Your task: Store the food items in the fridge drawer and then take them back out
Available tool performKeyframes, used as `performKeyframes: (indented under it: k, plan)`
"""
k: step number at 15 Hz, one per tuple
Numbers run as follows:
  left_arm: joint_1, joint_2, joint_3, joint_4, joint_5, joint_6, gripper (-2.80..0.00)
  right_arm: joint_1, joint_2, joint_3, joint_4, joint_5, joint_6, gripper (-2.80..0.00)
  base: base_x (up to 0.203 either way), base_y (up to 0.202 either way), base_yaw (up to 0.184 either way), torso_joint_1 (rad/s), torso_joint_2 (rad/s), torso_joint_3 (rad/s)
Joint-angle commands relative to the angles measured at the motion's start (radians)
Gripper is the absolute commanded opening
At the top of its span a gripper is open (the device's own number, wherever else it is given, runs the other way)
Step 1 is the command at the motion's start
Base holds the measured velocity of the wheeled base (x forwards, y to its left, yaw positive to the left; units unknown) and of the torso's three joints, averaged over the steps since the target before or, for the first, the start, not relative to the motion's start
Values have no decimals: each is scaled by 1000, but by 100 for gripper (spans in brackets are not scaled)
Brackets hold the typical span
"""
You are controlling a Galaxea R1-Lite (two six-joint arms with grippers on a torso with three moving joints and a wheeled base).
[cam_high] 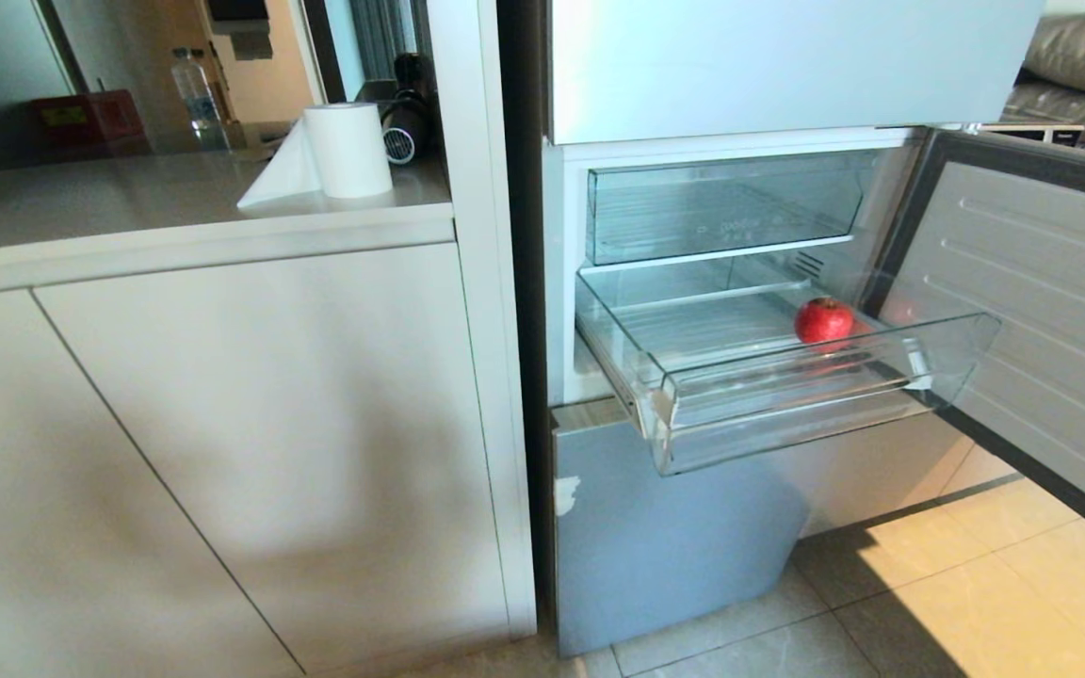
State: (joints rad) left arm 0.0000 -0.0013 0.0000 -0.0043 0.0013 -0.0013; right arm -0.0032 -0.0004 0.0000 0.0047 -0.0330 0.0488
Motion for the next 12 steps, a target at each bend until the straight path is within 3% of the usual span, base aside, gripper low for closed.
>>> performKeyframes:
  k: [1, 12]
  plan:
    - [0, 0, 2, 0, 0, 0, -280, 0, 0, 0, 0, -1, 0, -280, 0, 0, 0, 0, 0, 0]
    - [0, 0, 2, 0, 0, 4, -280, -1, 0, 0, 0, 1, 0, -280, 6, 0, 1, -1, 0, 0]
